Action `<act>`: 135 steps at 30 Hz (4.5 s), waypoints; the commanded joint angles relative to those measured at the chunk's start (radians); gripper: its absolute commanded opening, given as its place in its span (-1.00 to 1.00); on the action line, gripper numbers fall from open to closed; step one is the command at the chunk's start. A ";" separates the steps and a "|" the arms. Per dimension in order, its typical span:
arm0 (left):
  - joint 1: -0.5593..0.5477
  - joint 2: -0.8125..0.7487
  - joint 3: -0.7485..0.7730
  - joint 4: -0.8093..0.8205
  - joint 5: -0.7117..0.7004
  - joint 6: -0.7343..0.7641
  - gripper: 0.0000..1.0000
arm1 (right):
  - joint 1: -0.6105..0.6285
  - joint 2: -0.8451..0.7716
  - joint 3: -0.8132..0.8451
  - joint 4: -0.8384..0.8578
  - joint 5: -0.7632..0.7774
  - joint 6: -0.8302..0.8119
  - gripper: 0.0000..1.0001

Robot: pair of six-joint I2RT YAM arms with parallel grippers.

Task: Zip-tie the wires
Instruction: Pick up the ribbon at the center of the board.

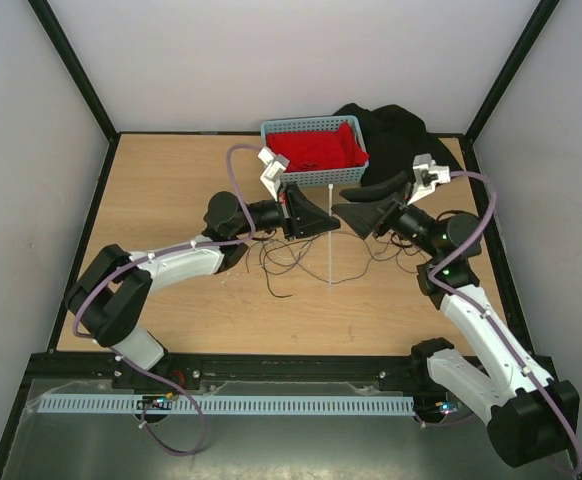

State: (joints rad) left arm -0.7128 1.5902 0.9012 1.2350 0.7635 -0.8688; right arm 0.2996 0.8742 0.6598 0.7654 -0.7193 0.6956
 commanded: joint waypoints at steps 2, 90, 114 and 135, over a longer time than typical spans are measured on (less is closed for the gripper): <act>-0.001 -0.005 0.010 0.037 -0.007 -0.006 -1.00 | 0.026 0.029 0.025 -0.096 0.002 -0.081 0.26; 0.097 -0.190 -0.118 0.017 -0.091 0.063 -0.36 | 0.226 0.126 0.030 -0.166 -0.011 -0.179 -1.00; 0.205 -0.094 -0.039 -0.057 -0.044 0.053 -1.00 | 0.225 0.068 0.034 -0.322 0.143 -0.332 -0.54; 0.401 0.474 0.518 -0.270 0.028 0.266 -1.00 | 0.267 0.153 -0.128 -0.590 0.272 -0.377 0.65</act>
State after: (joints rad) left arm -0.3286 2.0426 1.3525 1.0157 0.7822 -0.7219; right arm 0.5228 0.9424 0.5785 0.2092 -0.3798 0.2462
